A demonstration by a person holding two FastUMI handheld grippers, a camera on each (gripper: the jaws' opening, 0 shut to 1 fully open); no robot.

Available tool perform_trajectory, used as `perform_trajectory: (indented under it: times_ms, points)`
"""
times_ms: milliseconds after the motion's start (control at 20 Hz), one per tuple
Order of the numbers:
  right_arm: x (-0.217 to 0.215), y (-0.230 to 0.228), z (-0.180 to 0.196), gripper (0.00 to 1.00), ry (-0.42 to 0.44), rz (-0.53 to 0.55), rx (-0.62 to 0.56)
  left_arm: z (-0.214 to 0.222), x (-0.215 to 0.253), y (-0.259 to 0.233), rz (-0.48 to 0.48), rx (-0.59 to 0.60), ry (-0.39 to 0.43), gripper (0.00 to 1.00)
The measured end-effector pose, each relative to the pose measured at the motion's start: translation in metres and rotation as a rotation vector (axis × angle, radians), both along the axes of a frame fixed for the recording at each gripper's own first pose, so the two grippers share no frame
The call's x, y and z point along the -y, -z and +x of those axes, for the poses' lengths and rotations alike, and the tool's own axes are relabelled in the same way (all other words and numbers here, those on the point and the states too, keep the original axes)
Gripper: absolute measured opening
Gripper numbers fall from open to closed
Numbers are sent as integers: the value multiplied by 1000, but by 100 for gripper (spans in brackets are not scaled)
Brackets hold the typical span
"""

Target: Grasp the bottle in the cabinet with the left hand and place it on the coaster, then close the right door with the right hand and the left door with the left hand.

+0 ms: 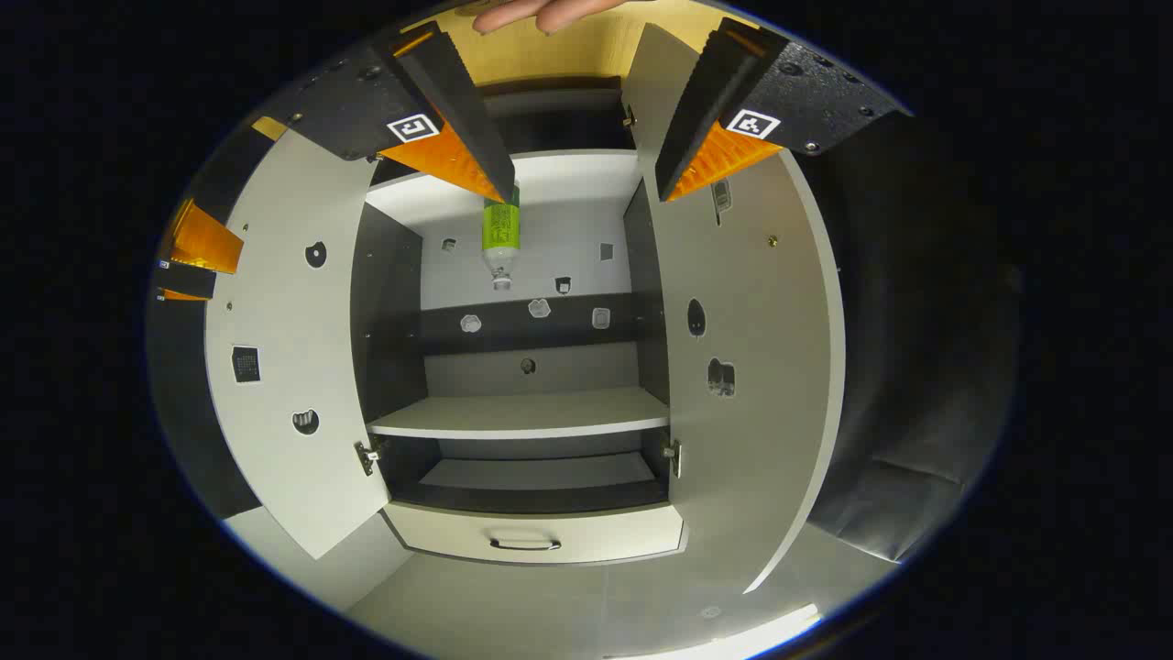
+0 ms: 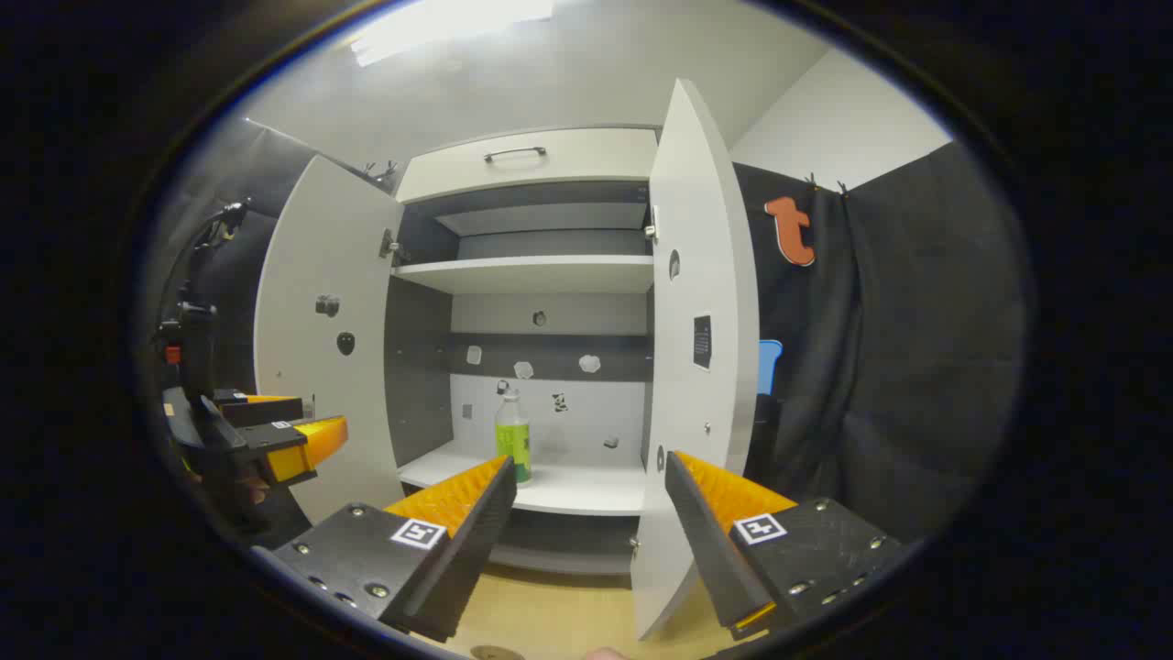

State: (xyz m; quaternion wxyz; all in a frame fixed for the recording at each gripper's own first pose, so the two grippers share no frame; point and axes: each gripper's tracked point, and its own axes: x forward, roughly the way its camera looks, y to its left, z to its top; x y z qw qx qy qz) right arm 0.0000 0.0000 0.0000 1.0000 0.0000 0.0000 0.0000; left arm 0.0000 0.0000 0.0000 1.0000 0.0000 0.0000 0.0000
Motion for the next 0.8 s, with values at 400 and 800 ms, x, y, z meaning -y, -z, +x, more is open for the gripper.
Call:
perform_trajectory:
  times_ms: [400,800]
  points:
    - [-9,7,11,96,4,-1,-11,21,-3,17,4,-17,17,98]
    - [-19,12,34,99,3,14,-8,37,-4,28,-2,-31,24,98]
